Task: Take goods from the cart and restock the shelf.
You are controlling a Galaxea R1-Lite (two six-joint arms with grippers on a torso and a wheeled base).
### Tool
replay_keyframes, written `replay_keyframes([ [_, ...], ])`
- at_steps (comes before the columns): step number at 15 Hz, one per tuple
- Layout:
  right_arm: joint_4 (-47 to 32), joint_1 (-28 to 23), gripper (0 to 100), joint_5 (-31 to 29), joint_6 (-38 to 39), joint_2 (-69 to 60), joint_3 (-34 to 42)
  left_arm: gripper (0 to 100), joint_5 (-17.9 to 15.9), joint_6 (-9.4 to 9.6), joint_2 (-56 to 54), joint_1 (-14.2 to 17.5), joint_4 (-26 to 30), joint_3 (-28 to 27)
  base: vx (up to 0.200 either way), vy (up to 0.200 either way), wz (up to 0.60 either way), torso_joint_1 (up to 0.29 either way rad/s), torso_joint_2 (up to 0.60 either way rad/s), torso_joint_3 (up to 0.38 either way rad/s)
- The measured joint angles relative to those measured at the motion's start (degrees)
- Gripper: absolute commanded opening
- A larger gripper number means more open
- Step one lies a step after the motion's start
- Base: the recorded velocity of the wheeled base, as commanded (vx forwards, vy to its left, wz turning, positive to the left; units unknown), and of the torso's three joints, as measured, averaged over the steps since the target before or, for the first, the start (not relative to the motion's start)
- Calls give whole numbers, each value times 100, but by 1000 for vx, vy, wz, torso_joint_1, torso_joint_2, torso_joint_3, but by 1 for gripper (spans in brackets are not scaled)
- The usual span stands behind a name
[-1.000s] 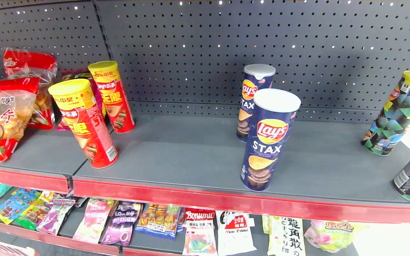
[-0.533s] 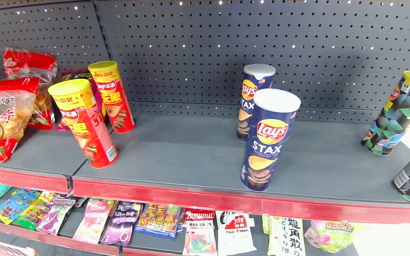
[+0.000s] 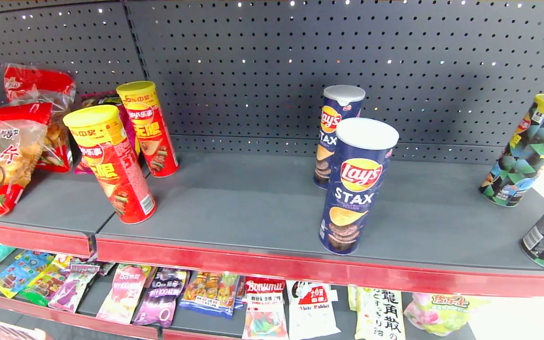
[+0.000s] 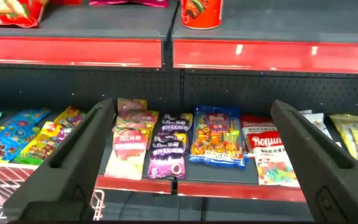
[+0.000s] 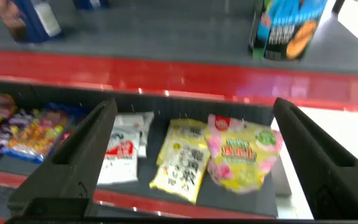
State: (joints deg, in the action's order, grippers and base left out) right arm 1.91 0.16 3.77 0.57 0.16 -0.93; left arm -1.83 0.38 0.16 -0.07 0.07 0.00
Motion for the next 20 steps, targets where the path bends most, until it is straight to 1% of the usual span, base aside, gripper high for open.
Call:
replay_keyframes([
  [1,71,30,100,52,79,52,-174,100,9,-49,-5,0,0,0,0,0,0,0,0,0],
  [3,123,232,100,156,169,356,-684,100,22,-49,-9,0,-2,0,0,0,0,0,0,0],
  [5,123,574,100,187,-205,761,-924,100,24,-54,-11,-4,-2,0,0,0,0,0,0,0],
  [7,150,764,100,187,-383,1270,-1070,100,27,-54,-13,-2,-7,0,0,0,0,0,0,0],
  [10,188,905,100,197,-436,2380,-1566,100,24,-54,-13,0,-7,0,0,0,0,0,0,0],
  [13,213,1143,100,204,-315,3836,-2310,100,27,-54,-13,-2,-7,0,0,0,0,0,0,0],
  [15,222,1495,100,293,-177,4629,-2699,100,24,-56,-13,-2,-7,0,0,0,0,0,0,0],
  [18,222,2225,100,329,235,5419,-2887,100,27,-54,-13,-2,-7,0,0,0,0,0,0,0],
  [20,229,2577,100,236,391,5869,-2992,100,27,-54,-13,-4,-7,0,0,0,0,0,0,0],
])
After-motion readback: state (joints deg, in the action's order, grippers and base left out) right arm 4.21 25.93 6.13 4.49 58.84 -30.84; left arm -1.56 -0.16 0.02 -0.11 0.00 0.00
